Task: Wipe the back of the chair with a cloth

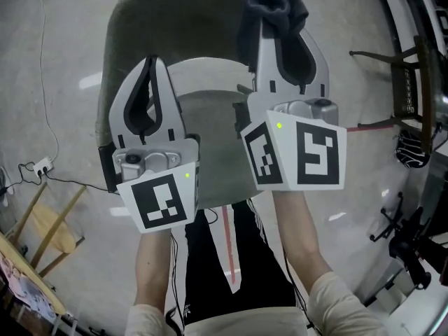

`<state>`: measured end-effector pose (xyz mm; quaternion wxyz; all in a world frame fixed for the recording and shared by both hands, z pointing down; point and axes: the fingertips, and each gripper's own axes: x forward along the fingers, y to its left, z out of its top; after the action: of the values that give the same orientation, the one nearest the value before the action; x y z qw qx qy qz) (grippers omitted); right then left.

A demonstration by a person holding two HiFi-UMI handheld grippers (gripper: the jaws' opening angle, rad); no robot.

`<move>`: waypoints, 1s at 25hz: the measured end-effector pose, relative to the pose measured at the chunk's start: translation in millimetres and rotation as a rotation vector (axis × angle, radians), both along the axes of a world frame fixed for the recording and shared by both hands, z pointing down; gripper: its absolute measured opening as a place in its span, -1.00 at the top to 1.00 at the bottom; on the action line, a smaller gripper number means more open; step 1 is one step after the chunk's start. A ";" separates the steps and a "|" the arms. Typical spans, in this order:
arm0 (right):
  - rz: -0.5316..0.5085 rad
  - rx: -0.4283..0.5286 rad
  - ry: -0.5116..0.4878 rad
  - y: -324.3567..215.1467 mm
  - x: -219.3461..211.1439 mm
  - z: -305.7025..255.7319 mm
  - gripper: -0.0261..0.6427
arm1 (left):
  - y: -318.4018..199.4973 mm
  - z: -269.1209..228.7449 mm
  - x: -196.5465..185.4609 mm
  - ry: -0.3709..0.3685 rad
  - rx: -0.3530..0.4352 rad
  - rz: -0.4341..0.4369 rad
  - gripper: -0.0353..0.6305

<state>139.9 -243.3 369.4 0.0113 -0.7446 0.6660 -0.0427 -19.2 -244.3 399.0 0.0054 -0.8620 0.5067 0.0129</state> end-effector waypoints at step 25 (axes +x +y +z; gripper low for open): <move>-0.583 -0.058 -0.083 -32.9 -231.4 80.5 0.75 | 9.6 40.0 -143.9 -0.033 -0.053 -0.232 0.85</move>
<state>-91.5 -276.3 449.9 0.0042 -0.5194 0.8494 -0.0936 -163.1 -234.7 438.9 -0.0076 -0.7974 0.6031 -0.0154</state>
